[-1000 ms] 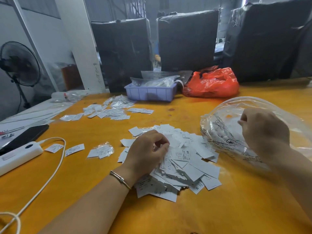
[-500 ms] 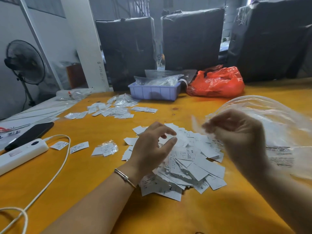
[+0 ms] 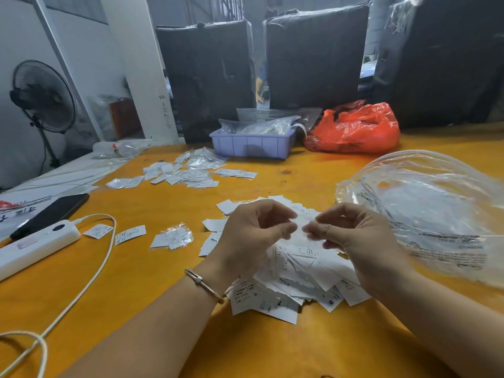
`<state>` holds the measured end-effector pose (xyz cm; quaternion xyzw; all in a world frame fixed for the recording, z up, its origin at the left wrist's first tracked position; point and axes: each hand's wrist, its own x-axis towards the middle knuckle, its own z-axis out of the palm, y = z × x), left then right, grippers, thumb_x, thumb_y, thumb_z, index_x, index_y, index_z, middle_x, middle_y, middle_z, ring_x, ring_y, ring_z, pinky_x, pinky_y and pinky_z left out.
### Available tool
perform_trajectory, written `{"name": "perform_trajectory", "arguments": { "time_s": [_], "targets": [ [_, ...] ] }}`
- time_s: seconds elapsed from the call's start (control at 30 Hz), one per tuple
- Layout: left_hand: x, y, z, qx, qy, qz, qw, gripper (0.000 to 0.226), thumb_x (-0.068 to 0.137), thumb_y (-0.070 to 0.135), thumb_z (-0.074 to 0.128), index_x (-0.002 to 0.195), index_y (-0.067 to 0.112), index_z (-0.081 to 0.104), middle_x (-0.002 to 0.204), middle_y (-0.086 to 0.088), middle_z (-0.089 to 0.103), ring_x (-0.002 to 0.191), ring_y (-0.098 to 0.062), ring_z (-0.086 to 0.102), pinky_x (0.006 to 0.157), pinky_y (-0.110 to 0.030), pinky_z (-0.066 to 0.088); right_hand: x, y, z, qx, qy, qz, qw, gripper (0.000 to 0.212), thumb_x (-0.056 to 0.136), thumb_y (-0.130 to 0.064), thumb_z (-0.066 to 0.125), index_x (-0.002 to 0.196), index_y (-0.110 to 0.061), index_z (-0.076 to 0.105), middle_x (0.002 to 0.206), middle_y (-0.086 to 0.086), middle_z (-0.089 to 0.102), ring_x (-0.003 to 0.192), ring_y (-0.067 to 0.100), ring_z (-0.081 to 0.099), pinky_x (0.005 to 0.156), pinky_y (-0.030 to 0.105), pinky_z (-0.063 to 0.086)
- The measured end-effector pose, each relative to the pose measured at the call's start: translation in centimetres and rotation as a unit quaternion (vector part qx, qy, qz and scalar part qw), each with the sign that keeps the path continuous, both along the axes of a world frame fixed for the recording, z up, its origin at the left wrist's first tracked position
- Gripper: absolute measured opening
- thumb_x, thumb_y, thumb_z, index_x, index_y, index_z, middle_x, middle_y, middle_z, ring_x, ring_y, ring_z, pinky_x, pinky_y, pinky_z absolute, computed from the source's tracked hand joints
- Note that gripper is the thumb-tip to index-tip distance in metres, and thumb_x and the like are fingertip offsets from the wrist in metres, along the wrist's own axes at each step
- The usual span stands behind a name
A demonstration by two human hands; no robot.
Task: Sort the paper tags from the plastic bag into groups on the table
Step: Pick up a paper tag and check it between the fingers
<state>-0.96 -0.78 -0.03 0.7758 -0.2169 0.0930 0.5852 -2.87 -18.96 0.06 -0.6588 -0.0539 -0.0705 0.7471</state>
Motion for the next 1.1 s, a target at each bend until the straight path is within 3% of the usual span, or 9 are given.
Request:
{"name": "perform_trajectory", "arguments": {
  "time_s": [0.1,0.23,0.43,0.6,0.67,0.77,0.93,1.03,1.1],
  "targets": [
    [0.1,0.0,0.0,-0.022,0.004,0.0,1.0,0.001,0.085,-0.001,0.072,0.086,-0.001,0.073,0.07,-0.004,0.072,0.062,-0.012,0.066,0.062,-0.019,0.052,0.2,-0.2,-0.1,-0.014,-0.008,-0.015,1.0,0.017,0.07,-0.005,0.079,0.079,-0.005,0.065,0.072,0.01,0.074,0.064,0.017,0.071,0.05,0.017,0.048],
    [0.2,0.0,0.0,-0.02,0.002,0.015,1.0,0.01,0.089,0.01,0.072,0.083,0.001,0.072,0.064,-0.001,0.07,0.055,-0.011,0.062,0.058,-0.018,0.049,0.3,-0.5,0.1,-0.028,-0.042,-0.04,0.998,0.013,0.073,-0.004,0.078,0.08,-0.005,0.067,0.068,0.006,0.073,0.057,0.012,0.067,0.049,0.015,0.047],
    [0.2,0.5,0.3,-0.053,0.015,0.017,0.998,0.012,0.09,0.012,0.069,0.087,0.001,0.072,0.07,-0.004,0.073,0.06,-0.012,0.065,0.058,-0.016,0.047,0.4,-1.2,0.9,-0.063,0.022,0.061,0.996,0.052,0.058,-0.042,0.077,0.101,-0.014,0.068,0.083,0.005,0.075,0.071,0.016,0.067,0.065,0.028,0.046],
    [0.3,1.1,0.7,-0.075,0.028,0.023,0.996,0.006,0.088,0.008,0.07,0.083,0.005,0.07,0.067,-0.002,0.072,0.059,-0.01,0.065,0.056,-0.013,0.047,0.5,-1.7,0.9,-0.133,-0.01,0.05,0.99,0.035,0.072,-0.041,0.068,0.082,-0.008,0.071,0.077,0.006,0.074,0.068,0.012,0.065,0.061,0.024,0.047],
    [0.4,1.5,0.8,-0.077,0.032,0.034,0.996,0.007,0.088,0.007,0.07,0.081,0.006,0.069,0.066,-0.002,0.071,0.058,-0.01,0.065,0.054,-0.012,0.046,0.8,-2.5,0.9,-0.265,-0.108,-0.02,0.958,0.018,0.082,-0.029,0.071,0.077,-0.011,0.07,0.068,0.003,0.07,0.061,0.012,0.062,0.055,0.02,0.047],
    [0.6,2.1,0.7,-0.064,0.037,0.051,0.996,0.007,0.087,0.011,0.072,0.082,0.006,0.069,0.067,-0.002,0.072,0.058,-0.011,0.065,0.055,-0.014,0.046,1.1,-3.4,0.9,-0.483,-0.163,-0.037,0.859,0.009,0.079,-0.017,0.077,0.074,-0.019,0.07,0.065,-0.006,0.065,0.063,0.013,0.059,0.06,0.034,0.051],
    [0.7,2.1,0.7,-0.056,0.043,0.049,0.996,0.01,0.084,0.017,0.073,0.083,0.007,0.07,0.068,-0.002,0.072,0.06,-0.012,0.065,0.056,-0.016,0.048,1.2,-2.9,0.3,-0.504,-0.167,0.07,0.845,0.027,0.075,-0.039,0.079,0.098,-0.031,0.068,0.095,-0.019,0.06,0.085,0.0,0.053,0.066,0.017,0.039],
    [0.7,2.2,0.8,-0.067,0.05,0.04,0.996,0.018,0.078,0.025,0.074,0.083,0.009,0.07,0.069,-0.002,0.072,0.061,-0.012,0.066,0.057,-0.016,0.048,1.5,-1.7,-0.5,-0.555,-0.155,0.073,0.814,0.035,0.08,-0.049,0.07,0.11,-0.032,0.064,0.107,-0.019,0.056,0.094,0.0,0.046,0.079,0.022,0.04],
    [0.7,2.3,0.8,-0.076,0.054,0.035,0.995,0.021,0.074,0.028,0.075,0.083,0.01,0.07,0.07,-0.002,0.072,0.061,-0.012,0.066,0.058,-0.017,0.049,1.7,-1.4,-0.7,-0.543,-0.135,0.066,0.826,0.037,0.081,-0.047,0.07,0.113,-0.03,0.062,0.104,-0.017,0.056,0.093,0.002,0.047,0.079,0.024,0.041]
  ]
}}
